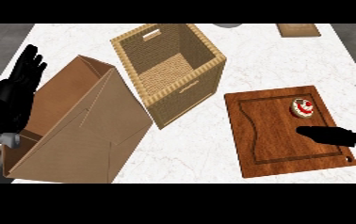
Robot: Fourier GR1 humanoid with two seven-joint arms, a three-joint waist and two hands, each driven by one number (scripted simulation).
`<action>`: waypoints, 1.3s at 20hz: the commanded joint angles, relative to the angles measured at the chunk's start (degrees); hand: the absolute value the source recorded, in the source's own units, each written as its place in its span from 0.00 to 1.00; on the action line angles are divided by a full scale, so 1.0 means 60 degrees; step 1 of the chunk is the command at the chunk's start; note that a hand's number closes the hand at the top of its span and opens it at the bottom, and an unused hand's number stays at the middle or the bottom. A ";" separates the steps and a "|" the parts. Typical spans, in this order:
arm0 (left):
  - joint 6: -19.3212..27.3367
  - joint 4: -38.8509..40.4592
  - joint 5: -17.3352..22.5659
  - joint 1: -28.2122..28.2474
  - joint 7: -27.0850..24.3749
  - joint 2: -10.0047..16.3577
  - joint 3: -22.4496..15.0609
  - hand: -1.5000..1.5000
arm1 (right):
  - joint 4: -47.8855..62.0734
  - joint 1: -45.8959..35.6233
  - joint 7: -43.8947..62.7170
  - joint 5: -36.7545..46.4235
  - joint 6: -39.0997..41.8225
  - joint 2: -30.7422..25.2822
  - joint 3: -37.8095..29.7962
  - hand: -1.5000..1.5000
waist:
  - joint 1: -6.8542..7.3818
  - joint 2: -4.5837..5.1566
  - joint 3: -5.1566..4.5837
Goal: Pick the cupcake from the cutting board and place it in the basket
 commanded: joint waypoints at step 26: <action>-0.0180 0.0447 -0.0570 0.0624 -0.0369 -0.1417 -0.0238 0.50 | 0.3127 -0.1107 -0.1419 0.0712 -0.0009 0.0972 -0.0389 0.00 | 0.0073 0.0170 -0.0163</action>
